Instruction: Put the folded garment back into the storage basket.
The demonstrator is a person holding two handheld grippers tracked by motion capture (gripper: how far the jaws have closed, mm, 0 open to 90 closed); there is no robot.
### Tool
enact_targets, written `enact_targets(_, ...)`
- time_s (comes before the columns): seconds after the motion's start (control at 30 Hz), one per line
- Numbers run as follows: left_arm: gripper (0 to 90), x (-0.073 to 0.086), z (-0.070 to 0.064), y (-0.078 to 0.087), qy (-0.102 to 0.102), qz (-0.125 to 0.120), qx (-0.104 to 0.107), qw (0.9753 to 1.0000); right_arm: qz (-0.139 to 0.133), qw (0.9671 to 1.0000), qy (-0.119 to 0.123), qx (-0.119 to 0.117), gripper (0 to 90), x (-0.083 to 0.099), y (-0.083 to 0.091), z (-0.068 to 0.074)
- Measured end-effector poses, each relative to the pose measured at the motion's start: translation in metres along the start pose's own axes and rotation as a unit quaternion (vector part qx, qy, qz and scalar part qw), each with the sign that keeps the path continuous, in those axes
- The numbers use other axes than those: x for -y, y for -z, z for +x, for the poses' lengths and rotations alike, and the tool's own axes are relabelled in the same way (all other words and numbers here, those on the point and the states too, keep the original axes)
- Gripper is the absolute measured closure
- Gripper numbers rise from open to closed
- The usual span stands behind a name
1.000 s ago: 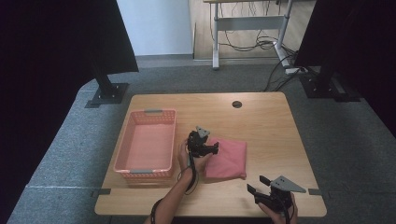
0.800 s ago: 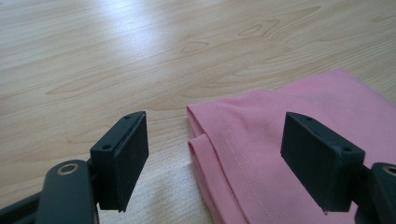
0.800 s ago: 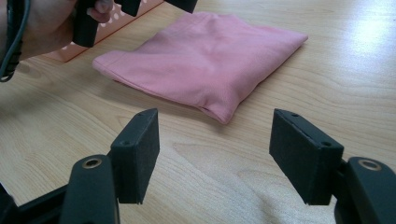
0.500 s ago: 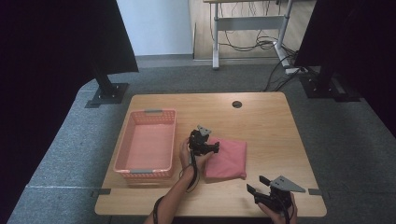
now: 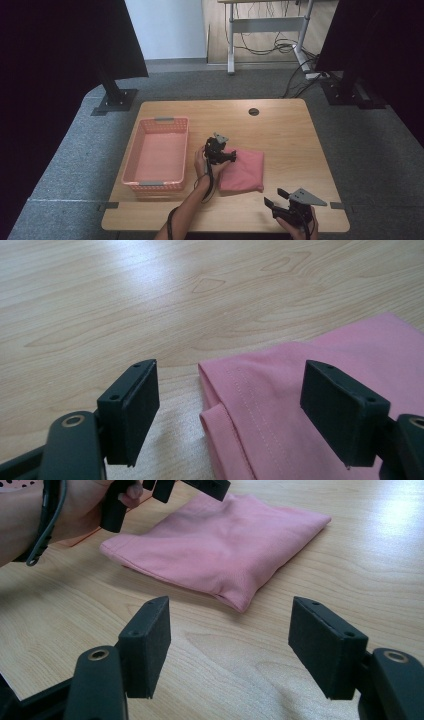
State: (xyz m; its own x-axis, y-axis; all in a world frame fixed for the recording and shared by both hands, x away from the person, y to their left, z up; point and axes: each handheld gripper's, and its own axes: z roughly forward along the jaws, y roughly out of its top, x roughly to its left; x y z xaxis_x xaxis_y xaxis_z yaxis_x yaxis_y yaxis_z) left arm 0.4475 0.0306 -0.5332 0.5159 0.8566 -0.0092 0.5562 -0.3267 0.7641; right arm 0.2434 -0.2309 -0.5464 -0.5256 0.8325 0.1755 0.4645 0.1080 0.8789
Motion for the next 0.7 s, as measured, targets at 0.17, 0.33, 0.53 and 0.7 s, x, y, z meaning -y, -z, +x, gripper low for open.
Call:
enact_targets(0.17,23.3,0.000,-0.001,-0.006,0.001,0.006,0.002,1.0000,0.001,1.0000,0.001,-0.001,33.7,0.000,0.000,0.000)
enact_targets(0.33,24.2,0.001,-0.001,-0.011,0.002,0.012,0.002,0.9999,0.001,1.0000,0.001,-0.001,33.7,0.000,0.000,0.000)
enact_targets(0.53,24.8,0.002,0.002,-0.015,0.004,0.022,0.005,0.9997,0.002,1.0000,0.001,-0.002,33.7,0.000,-0.001,0.001)
enact_targets(0.7,26.0,0.005,0.005,-0.018,0.012,0.022,0.009,0.9996,0.004,1.0000,0.003,-0.002,33.7,0.000,-0.001,0.001)
